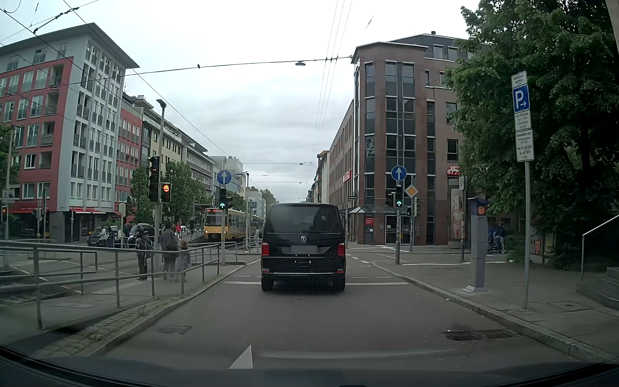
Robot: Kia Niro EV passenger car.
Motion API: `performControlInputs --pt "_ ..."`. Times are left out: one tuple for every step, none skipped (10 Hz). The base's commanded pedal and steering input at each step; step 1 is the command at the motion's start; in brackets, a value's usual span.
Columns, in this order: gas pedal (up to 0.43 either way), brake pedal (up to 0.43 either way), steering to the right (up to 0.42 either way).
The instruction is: Follow the waypoints while adhering to traffic rules and regulations
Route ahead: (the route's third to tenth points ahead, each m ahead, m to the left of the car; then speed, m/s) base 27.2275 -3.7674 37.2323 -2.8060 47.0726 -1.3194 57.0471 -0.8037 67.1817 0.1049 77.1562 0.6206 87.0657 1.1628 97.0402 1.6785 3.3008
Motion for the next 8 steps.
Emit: performControlInputs --pt "0.067 0.000 -0.037" --pt "0.110 0.000 -0.038" --pt "0.110 0.000 -0.038" --pt "0.110 0.000 -0.037" --pt "0.130 0.000 -0.036" --pt "0.150 0.000 -0.034" --pt "0.157 0.000 -0.031" --pt "0.157 0.000 -0.027"
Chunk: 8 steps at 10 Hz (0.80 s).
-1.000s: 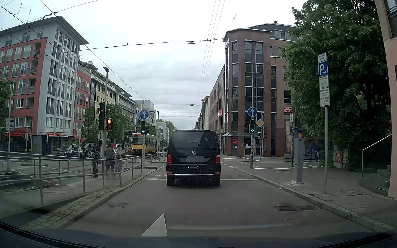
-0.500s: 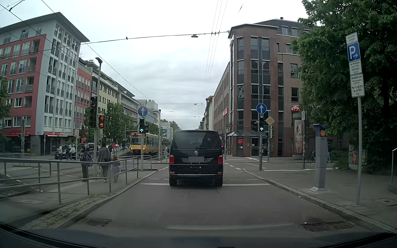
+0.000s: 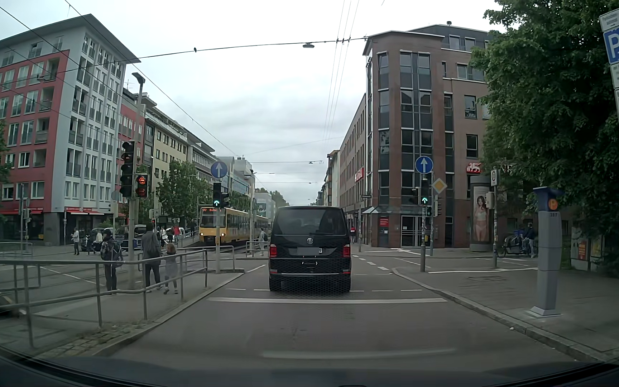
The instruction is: Follow the waypoints while adhering to traffic rules and regulations
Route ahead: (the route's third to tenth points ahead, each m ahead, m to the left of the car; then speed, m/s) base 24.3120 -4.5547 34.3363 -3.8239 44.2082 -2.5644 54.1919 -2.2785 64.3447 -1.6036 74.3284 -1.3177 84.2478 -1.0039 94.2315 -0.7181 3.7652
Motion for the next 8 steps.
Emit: performControlInputs --pt "0.169 0.000 -0.021" --pt "0.169 0.000 -0.019" --pt "0.169 0.000 -0.021" --pt "0.169 0.000 -0.019" --pt "0.169 0.000 -0.013" --pt "0.169 0.000 -0.007" --pt "0.169 0.000 -0.004" --pt "0.169 0.000 -0.002"
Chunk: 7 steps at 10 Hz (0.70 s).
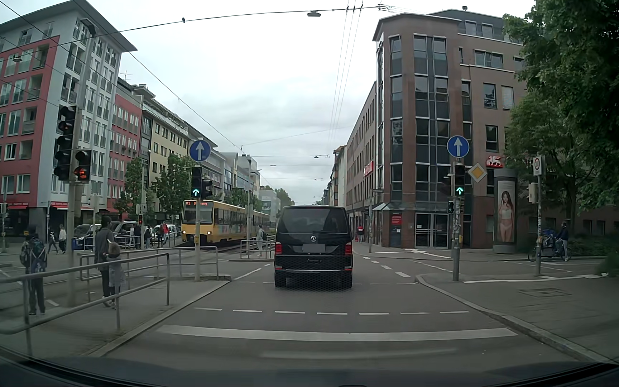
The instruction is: Follow the waypoints while adhering to traffic rules and regulations
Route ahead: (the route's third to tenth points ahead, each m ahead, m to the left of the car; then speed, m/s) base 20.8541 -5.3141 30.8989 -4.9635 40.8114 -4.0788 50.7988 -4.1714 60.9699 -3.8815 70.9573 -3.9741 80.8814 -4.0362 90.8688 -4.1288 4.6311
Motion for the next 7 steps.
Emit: performControlInputs --pt "0.169 0.000 -0.001" --pt "0.169 0.000 -0.001" --pt "0.169 0.000 -0.001" --pt "0.169 0.000 -0.001" --pt "0.169 0.000 -0.001" --pt "0.169 0.000 -0.002" --pt "0.169 0.000 -0.002"
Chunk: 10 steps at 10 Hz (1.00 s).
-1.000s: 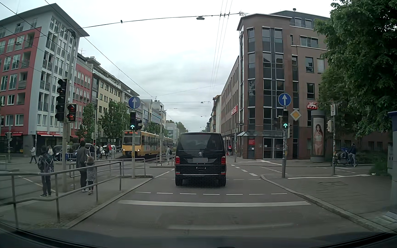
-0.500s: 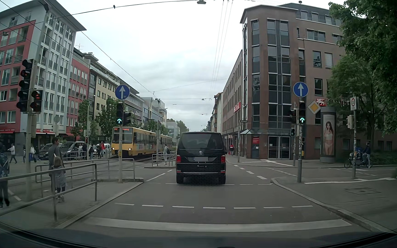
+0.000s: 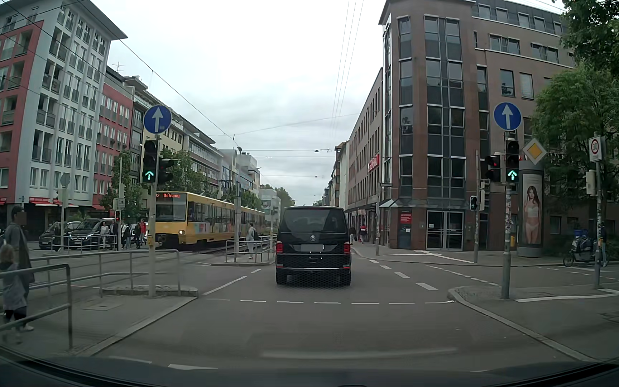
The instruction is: Follow the waypoints while adhering to traffic rules and regulations
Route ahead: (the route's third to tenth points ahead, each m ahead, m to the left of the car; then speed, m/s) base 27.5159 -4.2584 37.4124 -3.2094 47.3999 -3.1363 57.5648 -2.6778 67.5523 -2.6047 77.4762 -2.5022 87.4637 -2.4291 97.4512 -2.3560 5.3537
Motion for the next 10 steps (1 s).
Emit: performControlInputs --pt "0.169 0.000 -0.002" --pt "0.169 0.000 -0.002" --pt "0.169 0.000 -0.001" --pt "0.169 0.000 0.000" --pt "0.169 0.000 0.000" --pt "0.169 0.000 0.001" --pt "0.169 0.000 0.001" --pt "0.157 0.000 0.001" --pt "0.150 0.000 0.001" --pt "0.138 0.000 0.001"
